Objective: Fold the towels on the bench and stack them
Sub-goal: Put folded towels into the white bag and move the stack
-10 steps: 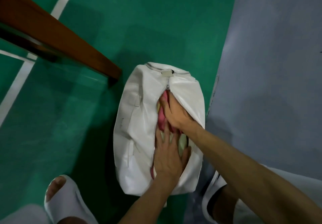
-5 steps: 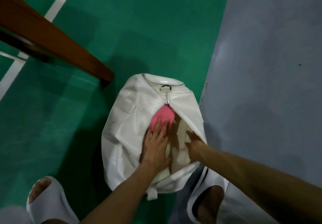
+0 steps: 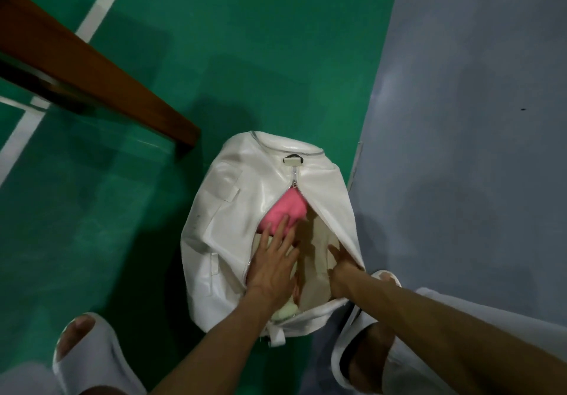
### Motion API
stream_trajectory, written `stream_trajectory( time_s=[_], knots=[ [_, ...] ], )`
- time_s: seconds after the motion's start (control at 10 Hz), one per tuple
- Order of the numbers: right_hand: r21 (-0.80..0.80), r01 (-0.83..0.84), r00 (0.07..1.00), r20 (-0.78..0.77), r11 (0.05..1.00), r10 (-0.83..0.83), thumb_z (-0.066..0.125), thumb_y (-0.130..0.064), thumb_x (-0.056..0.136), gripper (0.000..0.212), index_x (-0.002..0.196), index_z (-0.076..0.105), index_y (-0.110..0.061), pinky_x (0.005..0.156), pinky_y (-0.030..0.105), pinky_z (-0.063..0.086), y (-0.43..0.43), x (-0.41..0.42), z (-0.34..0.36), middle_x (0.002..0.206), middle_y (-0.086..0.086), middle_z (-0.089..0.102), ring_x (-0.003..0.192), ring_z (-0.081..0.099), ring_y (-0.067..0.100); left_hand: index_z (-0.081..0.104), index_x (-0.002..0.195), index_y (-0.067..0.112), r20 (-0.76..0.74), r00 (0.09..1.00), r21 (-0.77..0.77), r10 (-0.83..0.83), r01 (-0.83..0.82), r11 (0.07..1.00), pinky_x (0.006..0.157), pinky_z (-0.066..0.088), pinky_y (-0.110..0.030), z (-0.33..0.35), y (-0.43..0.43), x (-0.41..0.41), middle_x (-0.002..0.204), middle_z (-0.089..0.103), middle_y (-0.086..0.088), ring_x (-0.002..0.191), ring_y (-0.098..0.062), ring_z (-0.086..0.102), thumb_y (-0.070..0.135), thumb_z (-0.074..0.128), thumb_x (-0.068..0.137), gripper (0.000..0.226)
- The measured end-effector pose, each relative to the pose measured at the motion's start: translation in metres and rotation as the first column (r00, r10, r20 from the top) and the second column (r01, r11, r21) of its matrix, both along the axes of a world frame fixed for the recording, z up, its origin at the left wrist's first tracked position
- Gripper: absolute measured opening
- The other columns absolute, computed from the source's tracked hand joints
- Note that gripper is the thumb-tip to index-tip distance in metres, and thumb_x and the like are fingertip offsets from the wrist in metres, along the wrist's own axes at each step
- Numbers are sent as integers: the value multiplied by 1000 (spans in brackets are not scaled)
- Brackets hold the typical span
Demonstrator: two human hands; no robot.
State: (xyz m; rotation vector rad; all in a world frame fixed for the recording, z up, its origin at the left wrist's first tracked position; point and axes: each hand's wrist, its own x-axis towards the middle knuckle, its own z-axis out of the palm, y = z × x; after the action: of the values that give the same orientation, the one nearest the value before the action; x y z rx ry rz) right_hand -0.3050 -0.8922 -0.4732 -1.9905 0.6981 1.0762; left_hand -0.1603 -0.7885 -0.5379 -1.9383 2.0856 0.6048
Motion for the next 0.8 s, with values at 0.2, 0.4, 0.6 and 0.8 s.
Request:
stream_trajectory(
  time_s=[0.2,0.4,0.6,0.8],
  knots=[
    [-322,84,994,-45,943,-104,49,-24,108,51,152,35,-2,109,25,42,7,29,4,150,8,45,142,41,34,14,164,34,-132,989,24,59,-56,998,114,-33,-53,31,-6,3,165,-32,-4,146,-27,-41,60,45,100,76],
    [-247,463,886,158,851,-436,66,-18,95,47,139,51,-11,106,36,47,16,42,33,131,13,64,118,62,32,6,165,29,-355,926,-45,129,-155,987,128,15,-46,78,16,30,172,6,-4,157,-28,12,51,74,80,111],
    [64,851,461,385,521,-799,95,-36,68,98,149,43,-16,109,35,44,39,47,69,144,1,55,131,53,24,26,159,32,-582,705,-33,404,-517,855,110,43,-30,138,34,45,165,22,10,147,-10,33,61,71,71,103],
    [186,903,318,316,387,-894,62,-102,37,142,154,37,-26,114,50,42,49,44,106,151,-1,49,134,50,27,46,147,30,-770,338,55,541,-810,584,99,52,-28,198,56,64,144,44,19,120,-5,54,84,77,60,106]
  ],
)
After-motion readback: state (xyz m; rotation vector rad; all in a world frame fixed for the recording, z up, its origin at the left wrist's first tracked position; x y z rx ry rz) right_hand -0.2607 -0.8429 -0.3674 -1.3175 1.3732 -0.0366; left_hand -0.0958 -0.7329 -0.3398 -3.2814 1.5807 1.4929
